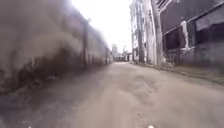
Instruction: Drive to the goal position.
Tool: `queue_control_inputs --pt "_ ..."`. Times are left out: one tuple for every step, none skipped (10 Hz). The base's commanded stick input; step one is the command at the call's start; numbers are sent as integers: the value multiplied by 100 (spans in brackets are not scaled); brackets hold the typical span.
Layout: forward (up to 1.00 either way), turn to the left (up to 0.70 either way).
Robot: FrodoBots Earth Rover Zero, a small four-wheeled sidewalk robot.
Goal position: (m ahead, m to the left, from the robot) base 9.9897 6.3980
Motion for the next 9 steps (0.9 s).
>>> queue_control_inputs --pt "50 0" --pt "50 0" --pt "50 0" --pt "50 0" --pt "50 0" --pt "50 0" --pt "50 0" --pt "50 0" --pt "50 0"
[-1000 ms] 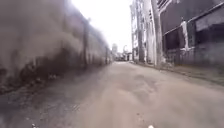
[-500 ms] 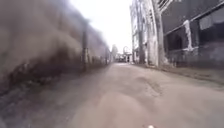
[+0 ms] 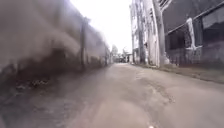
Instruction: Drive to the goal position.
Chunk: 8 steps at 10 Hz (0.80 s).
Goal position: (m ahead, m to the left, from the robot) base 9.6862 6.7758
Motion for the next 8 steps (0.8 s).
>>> queue_control_inputs --pt "50 0" --pt "50 0" --pt "50 0" --pt "50 0" --pt "50 0" --pt "50 0" --pt "50 0" --pt "50 0"
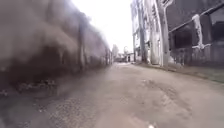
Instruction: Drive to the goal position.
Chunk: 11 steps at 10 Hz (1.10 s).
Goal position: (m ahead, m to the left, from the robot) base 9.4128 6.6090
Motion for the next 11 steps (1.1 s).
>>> queue_control_inputs --pt "50 0" --pt "50 0" --pt "50 0" --pt "50 0" --pt "50 0" --pt "50 0" --pt "50 0" --pt "50 0" --pt "50 0" --pt "50 0" --pt "50 0"
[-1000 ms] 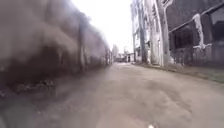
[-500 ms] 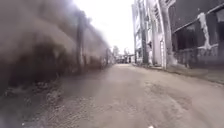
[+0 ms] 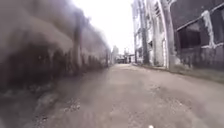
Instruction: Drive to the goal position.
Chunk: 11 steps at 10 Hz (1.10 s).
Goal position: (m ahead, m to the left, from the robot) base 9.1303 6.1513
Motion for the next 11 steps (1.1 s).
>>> queue_control_inputs --pt "50 0" --pt "50 0" --pt "50 0" --pt "50 0" --pt "50 0" --pt "50 0" --pt "50 0" --pt "50 -50" --pt "50 -50" --pt "50 -37" --pt "50 -22"
